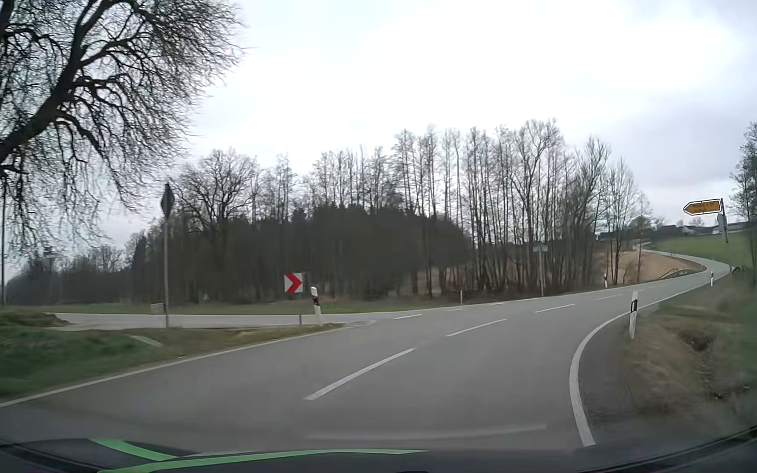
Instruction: Follow the waypoints while adhering to traffic rules and regulations
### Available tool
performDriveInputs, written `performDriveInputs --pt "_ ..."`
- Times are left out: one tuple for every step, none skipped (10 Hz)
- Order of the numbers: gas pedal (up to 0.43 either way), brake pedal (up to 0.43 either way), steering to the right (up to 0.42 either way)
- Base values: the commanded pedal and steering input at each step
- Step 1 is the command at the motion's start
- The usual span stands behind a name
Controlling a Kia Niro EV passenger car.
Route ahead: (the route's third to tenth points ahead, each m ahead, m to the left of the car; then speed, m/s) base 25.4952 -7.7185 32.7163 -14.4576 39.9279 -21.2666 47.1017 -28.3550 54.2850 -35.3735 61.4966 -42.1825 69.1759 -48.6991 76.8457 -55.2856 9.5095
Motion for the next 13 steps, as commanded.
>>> performDriveInputs --pt "0.118 0.000 0.174" --pt "0.130 0.000 0.178" --pt "0.138 0.000 0.181" --pt "0.177 0.000 0.184" --pt "0.189 0.000 0.185" --pt "0.197 0.000 0.186" --pt "0.220 0.000 0.186" --pt "0.228 0.000 0.186" --pt "0.240 0.000 0.184" --pt "0.260 0.000 0.181" --pt "0.260 0.000 0.178" --pt "0.268 0.000 0.173" --pt "0.280 0.000 0.166"
